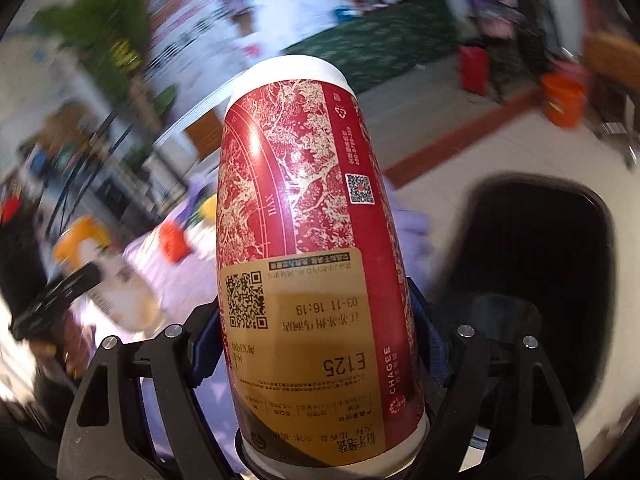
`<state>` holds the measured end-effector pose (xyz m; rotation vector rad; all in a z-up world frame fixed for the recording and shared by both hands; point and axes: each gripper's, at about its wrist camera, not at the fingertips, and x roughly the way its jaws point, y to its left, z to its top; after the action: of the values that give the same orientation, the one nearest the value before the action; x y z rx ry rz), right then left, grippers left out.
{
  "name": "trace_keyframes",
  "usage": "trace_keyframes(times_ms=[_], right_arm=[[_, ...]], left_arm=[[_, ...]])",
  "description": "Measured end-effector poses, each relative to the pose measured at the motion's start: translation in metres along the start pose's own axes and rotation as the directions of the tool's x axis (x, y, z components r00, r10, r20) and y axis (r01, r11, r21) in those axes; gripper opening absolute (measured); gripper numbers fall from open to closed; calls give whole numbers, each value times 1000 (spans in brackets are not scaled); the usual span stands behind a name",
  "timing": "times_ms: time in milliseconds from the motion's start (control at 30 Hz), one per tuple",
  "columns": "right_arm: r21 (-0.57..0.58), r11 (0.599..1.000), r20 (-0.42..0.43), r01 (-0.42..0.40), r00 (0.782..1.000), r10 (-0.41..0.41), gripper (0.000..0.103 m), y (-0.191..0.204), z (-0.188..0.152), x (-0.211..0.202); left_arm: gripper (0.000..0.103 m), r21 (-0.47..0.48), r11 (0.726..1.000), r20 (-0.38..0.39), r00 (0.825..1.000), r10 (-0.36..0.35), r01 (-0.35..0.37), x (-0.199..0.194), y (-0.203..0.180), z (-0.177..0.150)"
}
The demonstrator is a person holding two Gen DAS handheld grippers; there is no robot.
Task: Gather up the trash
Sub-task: 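Carry the cup over the black bin and open the right gripper while the left lifts the bottle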
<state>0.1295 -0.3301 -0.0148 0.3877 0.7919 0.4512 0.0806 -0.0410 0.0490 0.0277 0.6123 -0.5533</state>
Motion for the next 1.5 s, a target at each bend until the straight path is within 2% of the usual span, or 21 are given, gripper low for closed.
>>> trace_keyframes(times_ms=[67,200,300,367,533,600,733,833,933,1067,1133,1233,1333,1400,1467,1500], right_arm=[[59,996,-3,72,997,-72,79,-23,4,-3],[158,970,-83,187,981,-175,79,-64,9,14],[218,923,-208,317,939,-274,79,-93,6,42],[248,906,-265,342,924,-276,79,-109,4,58],[226,887,-392,403,871,-296,79,-129,13,103],[220,865,-442,451,836,-324,79,-137,15,122],[204,838,-504,506,788,-353,79,-143,15,149],[219,826,-537,519,771,-342,80,-151,14,159],[266,809,-533,524,779,-330,80,-158,15,150],[262,820,-481,509,805,-346,84,-156,32,131],[291,838,-432,462,845,-316,84,-149,40,117],[282,859,-351,427,879,-322,84,-134,47,92],[251,907,-280,339,922,-267,84,-111,29,61],[248,925,-219,289,946,-237,84,-99,21,43],[241,927,-154,288,954,-256,84,-93,14,24],[235,922,-119,307,951,-286,84,-87,8,15]], left_arm=[[60,-3,1000,26,999,-22,22,10,-13,10],[60,-25,998,73,995,-63,65,32,-42,24],[60,10,997,95,993,-72,71,45,-70,30],[60,25,996,93,992,-90,88,51,-84,33],[60,43,991,60,990,-130,127,71,-102,38],[60,26,989,45,988,-148,147,78,-103,38],[60,25,989,29,988,-148,148,84,-106,32],[60,36,987,21,987,-159,158,85,-110,30],[60,51,984,9,986,-169,168,89,-116,29],[60,60,981,-8,983,-184,184,94,-120,30],[60,58,980,-16,981,-191,192,98,-121,31],[60,56,978,-25,980,-198,199,105,-123,34],[60,60,977,-31,978,-204,206,111,-124,38],[60,53,974,-36,976,-217,218,116,-125,41],[60,36,971,-42,971,-234,236,122,-123,48],[60,29,970,-45,970,-241,242,126,-123,51]])
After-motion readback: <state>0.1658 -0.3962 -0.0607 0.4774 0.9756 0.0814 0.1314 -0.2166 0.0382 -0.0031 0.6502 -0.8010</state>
